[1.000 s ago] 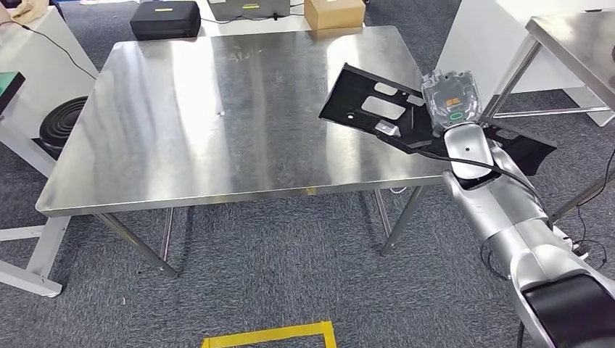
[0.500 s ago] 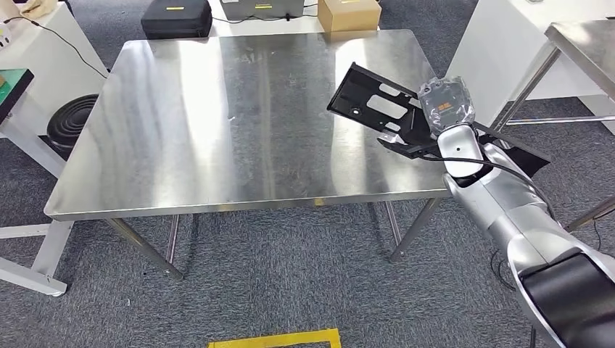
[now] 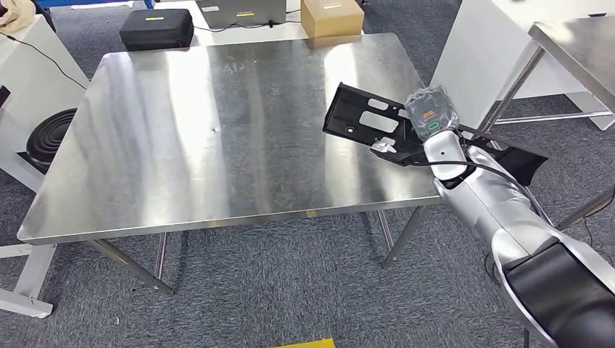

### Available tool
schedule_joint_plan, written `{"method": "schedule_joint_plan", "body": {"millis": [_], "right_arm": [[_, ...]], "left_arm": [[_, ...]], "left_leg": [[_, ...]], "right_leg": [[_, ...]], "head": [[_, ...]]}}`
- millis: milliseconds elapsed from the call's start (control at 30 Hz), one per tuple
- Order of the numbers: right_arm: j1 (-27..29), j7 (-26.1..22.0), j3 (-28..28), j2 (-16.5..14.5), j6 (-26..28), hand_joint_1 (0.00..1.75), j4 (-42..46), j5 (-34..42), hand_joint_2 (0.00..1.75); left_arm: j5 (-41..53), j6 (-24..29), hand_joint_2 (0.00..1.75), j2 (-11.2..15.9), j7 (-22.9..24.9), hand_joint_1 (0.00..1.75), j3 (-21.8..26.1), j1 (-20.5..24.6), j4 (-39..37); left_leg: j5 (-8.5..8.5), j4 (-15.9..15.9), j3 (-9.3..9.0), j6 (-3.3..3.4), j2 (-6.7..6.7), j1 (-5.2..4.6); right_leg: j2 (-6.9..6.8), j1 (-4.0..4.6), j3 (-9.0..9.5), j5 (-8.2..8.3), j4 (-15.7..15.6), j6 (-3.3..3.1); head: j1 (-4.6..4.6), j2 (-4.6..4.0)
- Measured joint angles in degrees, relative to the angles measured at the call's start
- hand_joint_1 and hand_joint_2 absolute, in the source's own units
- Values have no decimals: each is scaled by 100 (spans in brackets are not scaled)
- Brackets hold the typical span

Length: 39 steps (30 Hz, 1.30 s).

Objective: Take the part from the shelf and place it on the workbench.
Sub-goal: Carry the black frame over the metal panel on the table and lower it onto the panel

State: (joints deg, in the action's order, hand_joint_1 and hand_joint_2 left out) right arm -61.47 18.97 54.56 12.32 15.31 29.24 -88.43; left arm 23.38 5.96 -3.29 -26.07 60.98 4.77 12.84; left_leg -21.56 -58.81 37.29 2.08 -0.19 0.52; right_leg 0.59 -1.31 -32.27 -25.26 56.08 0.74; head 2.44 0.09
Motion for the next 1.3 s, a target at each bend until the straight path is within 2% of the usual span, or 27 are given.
{"method": "schedule_joint_plan", "body": {"millis": [100,167,200,267,300,333,367,433,467,500,533,567,667,700,767,800,833,867,933,967,1000,1033,1133,1167,1200,1267,1300], "right_arm": [[-13,39,29,-20,17,175,-63,1,175],[-38,52,49,-33,2,175,-109,1,175],[-58,47,57,-43,-22,175,-144,1,175],[-106,17,80,-78,-118,175,-247,0,175],[-132,-4,92,-103,-183,175,-301,0,175],[-170,-27,106,-135,-250,175,-350,1,175],[-223,-46,120,-174,-303,175,-389,1,175],[-361,-70,143,-248,-362,175,-445,2,175],[-431,-77,153,-281,-372,175,-469,1,175],[-484,-80,161,-306,-379,175,-491,1,175],[-519,-82,168,-327,-384,175,-512,0,175],[-540,-83,176,-350,-386,175,-530,0,175],[-574,-80,201,-415,-385,175,-559,0,175],[-587,-80,206,-433,-384,175,-564,0,175],[-601,-80,210,-469,-383,175,-580,0,175],[-597,-80,213,-486,-383,175,-590,0,175],[-592,-80,218,-498,-383,175,-600,0,175],[-587,-80,225,-504,-383,175,-608,0,175],[-589,-80,238,-517,-383,175,-620,0,175],[-606,-80,245,-527,-384,175,-627,0,175],[-633,-80,260,-547,-383,175,-635,0,175],[-665,-81,281,-576,-378,175,-643,0,175],[-816,-99,386,-744,-344,175,-650,0,175],[-894,-120,435,-821,-337,175,-650,0,175],[-974,-146,491,-901,-337,175,-654,0,175],[-1085,-221,621,-1060,-337,175,-676,0,175],[-1090,-256,685,-1130,-334,175,-702,0,175]], "left_arm": [[11,-2,175,20,0,0,0,5,2],[27,-8,175,27,1,0,0,8,3],[38,-11,175,28,3,0,0,14,4],[66,-17,175,28,10,0,0,29,4],[81,-22,175,30,14,0,0,33,4],[94,-28,175,30,19,0,1,32,3],[104,-36,175,30,24,0,1,31,3],[113,-45,175,30,36,0,2,30,2],[115,-48,175,31,38,0,2,34,2],[118,-48,175,32,39,0,1,37,3],[120,-48,175,35,40,0,1,38,3],[122,-48,175,36,42,0,1,37,2],[124,-48,175,39,45,0,2,32,3],[125,-48,175,42,45,0,1,33,4],[125,-47,175,46,46,0,0,31,3],[124,-47,175,49,47,0,0,31,2],[123,-47,175,50,48,0,0,30,2],[123,-47,175,51,48,0,0,30,2],[123,-47,175,60,48,0,0,28,2],[124,-47,175,64,46,0,0,27,1],[129,-47,175,70,44,0,-1,29,1],[138,-47,175,74,42,0,-1,31,0],[183,-35,175,87,39,0,0,37,3],[201,-26,175,85,40,0,0,41,5],[215,-17,175,85,43,0,0,46,8],[235,-10,175,83,49,0,0,68,8],[238,-10,175,83,51,0,0,76,8]], "left_leg": [[-41,138,-79,106,14,-35],[-21,278,-193,183,22,-20],[-15,334,-250,223,26,-10],[-46,351,-299,286,16,-22],[-69,349,-320,295,5,-23],[-95,344,-345,287,-5,-22],[-126,336,-373,263,-14,-19],[-208,290,-418,190,-17,-20],[-267,228,-417,147,-18,-35],[-325,173,-410,105,-25,-53],[-377,129,-406,65,-30,-68],[-418,97,-408,33,-31,-72],[-555,-80,-365,-65,-8,-7],[-665,-294,-270,-99,-4,20],[-965,-1028,130,-165,-5,66],[-1038,-1334,336,-194,-4,88],[-1013,-1499,487,-218,-4,110],[-847,-1405,509,-234,-2,130],[-316,-718,286,-251,9,167],[-126,-376,145,-248,11,158],[-38,-129,39,-227,19,142],[-46,-23,-7,-194,22,114],[-113,76,-77,-51,29,42],[-104,132,-124,7,34,34],[-95,188,-171,67,42,31],[-113,229,-220,165,45,24],[-134,230,-240,190,32,15]], "right_leg": [[-4,14,1,-38,-32,82],[-20,27,-105,-147,182,97],[-28,27,-268,-262,482,80],[-29,4,-750,-538,1332,61],[-30,-13,-962,-605,1651,88],[-31,-35,-1079,-581,1773,141],[-35,-59,-1073,-452,1647,208],[-62,-105,-792,-35,881,329],[-78,-109,-621,147,466,352],[-88,-108,-490,253,197,335],[-91,-98,-423,286,70,293],[-86,-82,-391,286,36,245],[-63,-148,-329,241,45,95],[-58,-171,-298,226,34,45],[-51,-144,-243,177,35,-27],[-43,-132,-215,149,36,-38],[-34,-126,-180,117,38,-36],[-25,-126,-137,82,39,-18],[-16,-136,-28,-1,40,34],[-14,-122,12,-35,37,65],[-10,-106,32,-61,34,97],[-8,-89,33,-76,28,128],[-12,-68,22,-103,2,236],[-24,-62,-31,-154,91,244],[-35,-53,-145,-247,305,226],[-47,-46,-597,-515,1097,155],[-47,-41,-827,-607,1480,146]], "head": [[-1,0],[-25,0],[-38,0],[-50,0],[-56,0],[-62,0],[-66,0],[-69,0],[-77,0],[-73,0],[-60,0],[-47,0],[-17,0],[-14,0],[-9,0],[-11,0],[-11,0],[-10,0],[-10,0],[-10,0],[-10,0],[-9,0],[-20,0],[-31,0],[-37,0],[-51,0],[-52,0]]}}
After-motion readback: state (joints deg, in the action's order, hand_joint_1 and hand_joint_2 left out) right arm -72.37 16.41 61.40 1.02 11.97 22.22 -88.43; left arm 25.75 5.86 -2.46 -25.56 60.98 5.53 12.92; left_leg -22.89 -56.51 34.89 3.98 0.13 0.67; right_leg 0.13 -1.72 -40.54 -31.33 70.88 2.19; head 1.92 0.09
